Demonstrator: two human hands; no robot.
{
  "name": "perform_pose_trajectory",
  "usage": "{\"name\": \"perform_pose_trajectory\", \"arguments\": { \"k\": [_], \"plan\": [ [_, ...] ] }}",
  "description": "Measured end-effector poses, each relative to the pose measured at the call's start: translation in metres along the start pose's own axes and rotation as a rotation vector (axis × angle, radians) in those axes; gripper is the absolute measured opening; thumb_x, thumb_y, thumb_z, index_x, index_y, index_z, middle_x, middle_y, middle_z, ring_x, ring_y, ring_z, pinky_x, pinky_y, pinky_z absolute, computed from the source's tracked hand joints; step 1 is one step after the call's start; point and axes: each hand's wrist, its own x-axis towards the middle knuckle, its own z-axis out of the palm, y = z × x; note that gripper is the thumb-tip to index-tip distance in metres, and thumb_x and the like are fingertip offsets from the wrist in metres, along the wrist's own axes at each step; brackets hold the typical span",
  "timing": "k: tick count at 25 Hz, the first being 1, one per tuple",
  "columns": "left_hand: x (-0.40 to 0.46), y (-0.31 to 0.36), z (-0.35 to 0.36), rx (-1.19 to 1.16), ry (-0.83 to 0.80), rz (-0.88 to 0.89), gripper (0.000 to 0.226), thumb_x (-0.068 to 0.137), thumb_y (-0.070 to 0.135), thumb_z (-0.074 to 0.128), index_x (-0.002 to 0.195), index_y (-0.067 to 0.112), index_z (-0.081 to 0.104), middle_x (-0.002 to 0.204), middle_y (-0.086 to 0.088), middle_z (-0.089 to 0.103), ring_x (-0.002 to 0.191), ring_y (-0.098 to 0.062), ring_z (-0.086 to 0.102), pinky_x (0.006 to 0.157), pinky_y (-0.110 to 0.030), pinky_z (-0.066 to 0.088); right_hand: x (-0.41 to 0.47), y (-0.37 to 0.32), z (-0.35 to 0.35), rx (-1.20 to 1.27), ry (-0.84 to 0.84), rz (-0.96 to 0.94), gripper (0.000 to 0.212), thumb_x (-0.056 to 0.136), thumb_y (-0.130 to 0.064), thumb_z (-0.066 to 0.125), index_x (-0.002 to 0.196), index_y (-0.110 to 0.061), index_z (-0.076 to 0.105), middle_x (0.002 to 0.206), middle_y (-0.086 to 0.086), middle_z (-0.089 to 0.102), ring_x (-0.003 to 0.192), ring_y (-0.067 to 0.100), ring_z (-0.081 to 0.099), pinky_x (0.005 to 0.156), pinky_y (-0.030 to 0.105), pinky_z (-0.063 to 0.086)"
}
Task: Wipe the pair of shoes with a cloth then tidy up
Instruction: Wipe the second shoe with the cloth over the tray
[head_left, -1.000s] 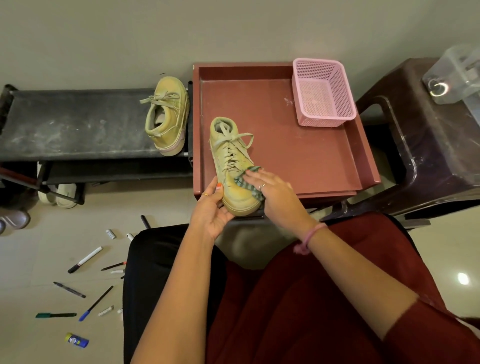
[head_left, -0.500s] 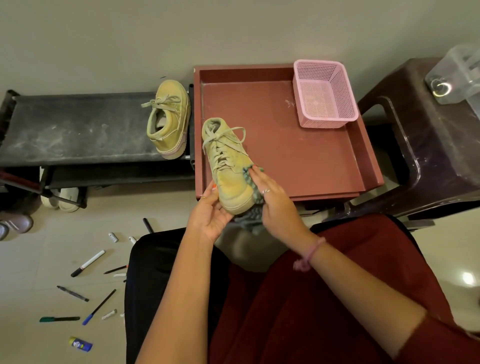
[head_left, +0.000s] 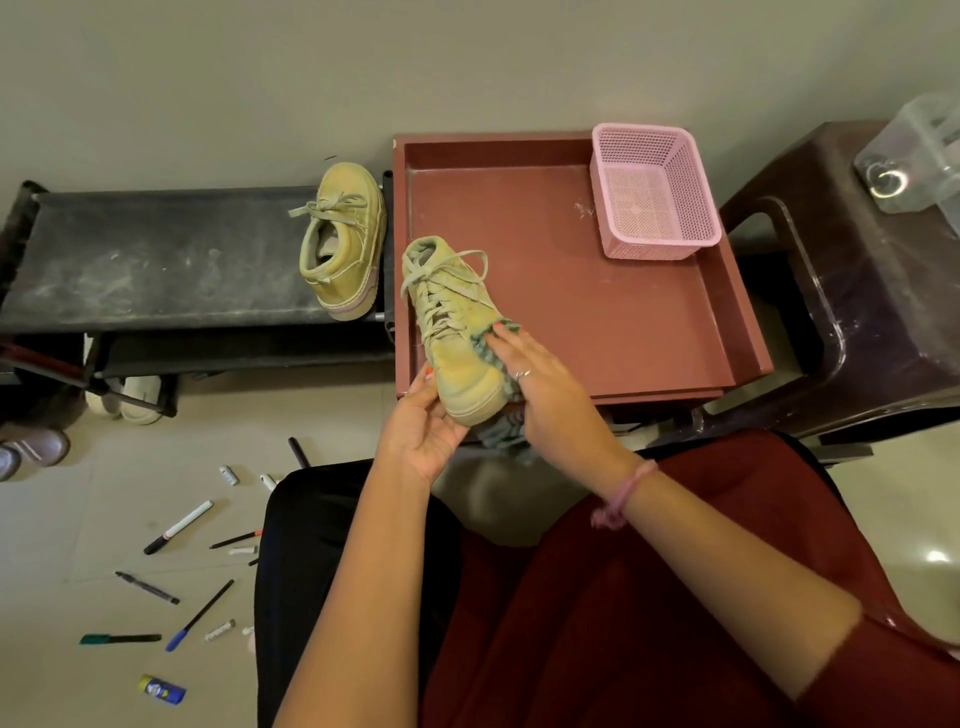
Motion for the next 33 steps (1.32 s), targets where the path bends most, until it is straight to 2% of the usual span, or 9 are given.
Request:
{"name": "perform_pose_trajectory", "arguments": {
  "k": [3,5,8,13,15,19,23,28,33],
  "plan": [
    [0.001,-0.002,0.0,0.053,0.007,0.011,0.039,0.098,0.006,0.047,0.137,0.012,0.051,0.107,-0.017,0.069,0.082,-0.023,0.072,0.058,-0.032,0.058,-0.027,-0.014,0.007,-0.29,0.113,-0.196,0.056,0.079,-0.005,0.033,0.131,-0.015,0.053,0.135,-0.001,0.054,0.127,0.022,0.048,0.09,0.038,0.047],
    [0.001,-0.005,0.003,0.068,0.017,0.019,0.038,0.099,0.008,0.046,0.136,0.013,0.052,0.106,-0.016,0.069,0.082,-0.022,0.072,0.059,-0.032,0.058,-0.026,-0.015,0.005,-0.478,0.12,-0.202,0.048,0.082,-0.015,0.036,0.124,-0.016,0.059,0.125,-0.002,0.061,0.117,0.02,0.057,0.077,0.033,0.051],
    [0.0,-0.01,0.008,0.076,0.031,0.019,0.038,0.1,0.01,0.045,0.137,0.016,0.051,0.112,-0.016,0.068,0.09,-0.024,0.07,0.063,-0.036,0.06,-0.008,-0.004,-0.003,-0.599,0.119,-0.132,0.041,0.082,-0.011,0.056,0.123,-0.012,0.059,0.123,0.003,0.062,0.113,0.024,0.06,0.073,0.034,0.051],
    [0.002,-0.012,0.009,0.042,0.059,0.019,0.041,0.101,0.009,0.043,0.141,0.016,0.046,0.124,-0.02,0.062,0.093,-0.026,0.068,0.06,-0.035,0.059,-0.02,-0.026,-0.01,-0.505,0.085,-0.082,0.035,0.078,-0.011,0.062,0.113,-0.01,0.066,0.112,0.004,0.068,0.103,0.023,0.065,0.07,0.033,0.053],
    [0.003,-0.01,0.009,0.022,0.048,0.017,0.041,0.101,0.009,0.043,0.142,0.015,0.045,0.123,-0.02,0.062,0.093,-0.026,0.067,0.059,-0.035,0.059,-0.022,-0.037,-0.017,-0.448,-0.016,-0.055,0.042,0.081,-0.009,0.066,0.123,-0.011,0.06,0.123,0.003,0.063,0.115,0.023,0.058,0.079,0.035,0.051],
    [0.001,-0.012,0.012,0.035,0.044,0.022,0.039,0.101,0.011,0.046,0.139,0.016,0.049,0.115,-0.018,0.066,0.097,-0.027,0.067,0.069,-0.041,0.061,0.005,-0.024,-0.03,-0.371,-0.217,0.083,0.063,0.089,0.003,0.041,0.147,-0.019,0.03,0.152,-0.004,0.032,0.142,0.019,0.023,0.109,0.04,0.033],
    [0.003,-0.007,0.009,-0.022,0.031,0.023,0.038,0.099,0.01,0.049,0.137,0.014,0.051,0.117,-0.018,0.066,0.101,-0.027,0.068,0.068,-0.037,0.061,-0.029,-0.032,0.002,-0.501,0.007,-0.122,0.057,0.086,-0.01,0.028,0.141,-0.012,0.041,0.147,0.005,0.041,0.136,0.032,0.036,0.104,0.044,0.038],
    [0.004,-0.008,0.008,0.005,-0.012,0.029,0.035,0.1,0.012,0.048,0.135,0.013,0.053,0.122,-0.02,0.065,0.116,-0.031,0.061,0.077,-0.04,0.06,-0.056,-0.002,0.022,-0.75,0.05,-0.313,0.06,0.091,-0.012,0.03,0.15,-0.013,0.016,0.157,0.004,0.015,0.143,0.033,0.02,0.112,0.045,0.025],
    [0.0,-0.002,0.011,-0.051,-0.05,0.029,0.038,0.098,0.01,0.048,0.136,0.009,0.051,0.123,-0.021,0.064,0.114,-0.031,0.062,0.077,-0.038,0.06,-0.036,0.009,0.022,-0.677,0.133,-0.382,0.06,0.097,-0.006,0.033,0.151,-0.011,0.008,0.157,0.005,0.014,0.143,0.033,0.016,0.113,0.044,0.023]
  ]
}}
